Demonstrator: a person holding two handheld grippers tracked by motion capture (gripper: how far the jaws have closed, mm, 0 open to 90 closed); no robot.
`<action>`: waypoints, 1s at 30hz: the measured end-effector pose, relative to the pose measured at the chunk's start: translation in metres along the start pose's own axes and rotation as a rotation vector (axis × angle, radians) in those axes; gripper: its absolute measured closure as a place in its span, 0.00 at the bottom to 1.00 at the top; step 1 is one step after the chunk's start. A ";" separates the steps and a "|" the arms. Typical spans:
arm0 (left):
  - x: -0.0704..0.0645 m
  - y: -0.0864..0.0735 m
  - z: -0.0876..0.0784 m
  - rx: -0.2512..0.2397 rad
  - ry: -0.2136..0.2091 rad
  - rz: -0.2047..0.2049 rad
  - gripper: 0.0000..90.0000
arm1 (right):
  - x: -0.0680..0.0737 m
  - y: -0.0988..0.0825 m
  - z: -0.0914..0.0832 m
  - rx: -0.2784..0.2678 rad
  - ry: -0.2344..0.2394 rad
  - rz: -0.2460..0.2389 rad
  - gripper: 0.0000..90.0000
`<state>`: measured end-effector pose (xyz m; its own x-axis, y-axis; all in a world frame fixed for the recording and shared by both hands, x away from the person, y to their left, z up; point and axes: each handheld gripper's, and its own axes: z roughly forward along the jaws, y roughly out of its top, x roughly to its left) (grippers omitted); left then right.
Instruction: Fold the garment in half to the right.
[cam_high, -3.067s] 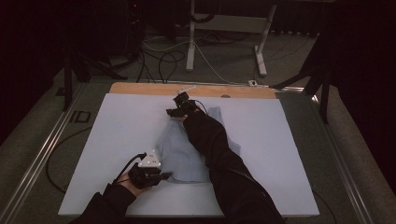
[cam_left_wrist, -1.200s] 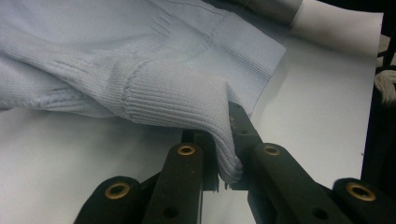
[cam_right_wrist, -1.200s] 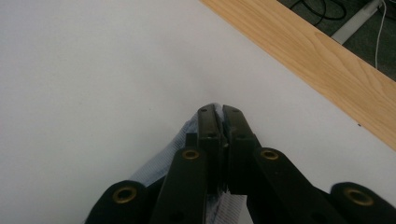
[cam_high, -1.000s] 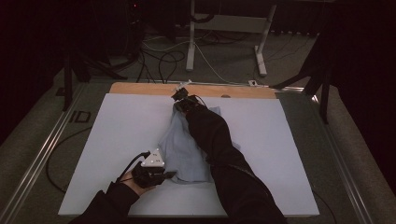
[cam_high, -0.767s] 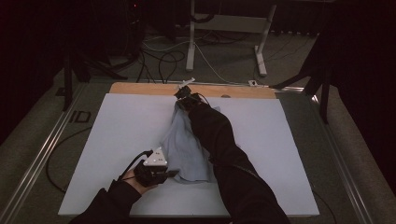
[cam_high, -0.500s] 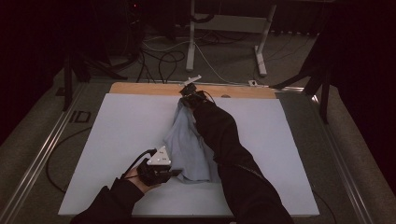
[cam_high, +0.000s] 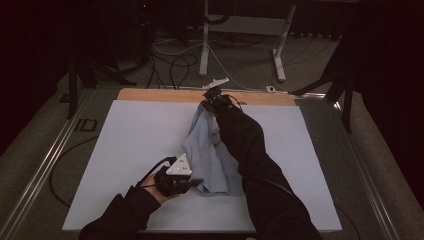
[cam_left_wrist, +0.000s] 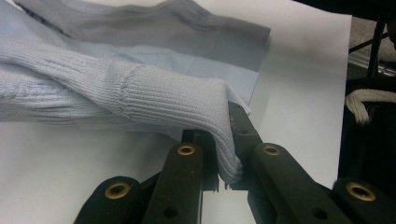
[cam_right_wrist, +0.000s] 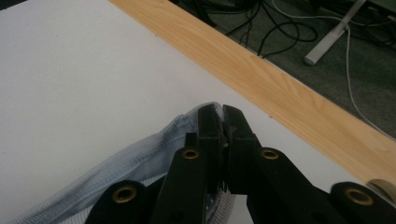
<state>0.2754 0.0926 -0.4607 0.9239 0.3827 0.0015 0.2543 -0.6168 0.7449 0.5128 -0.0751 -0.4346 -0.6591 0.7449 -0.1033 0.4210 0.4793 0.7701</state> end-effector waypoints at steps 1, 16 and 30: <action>0.000 0.001 0.001 0.001 -0.001 0.005 0.96 | -0.003 -0.001 -0.003 -0.003 -0.001 0.004 0.98; -0.009 0.033 0.021 0.009 -0.037 0.068 0.96 | -0.035 -0.024 -0.032 -0.031 -0.023 0.049 0.98; -0.022 0.054 0.054 0.033 -0.076 0.111 0.96 | -0.060 -0.045 -0.035 -0.015 -0.020 0.099 0.97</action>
<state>0.2846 0.0138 -0.4568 0.9656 0.2582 0.0308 0.1576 -0.6753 0.7205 0.5111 -0.1575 -0.4406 -0.6020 0.7975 -0.0393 0.4735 0.3962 0.7867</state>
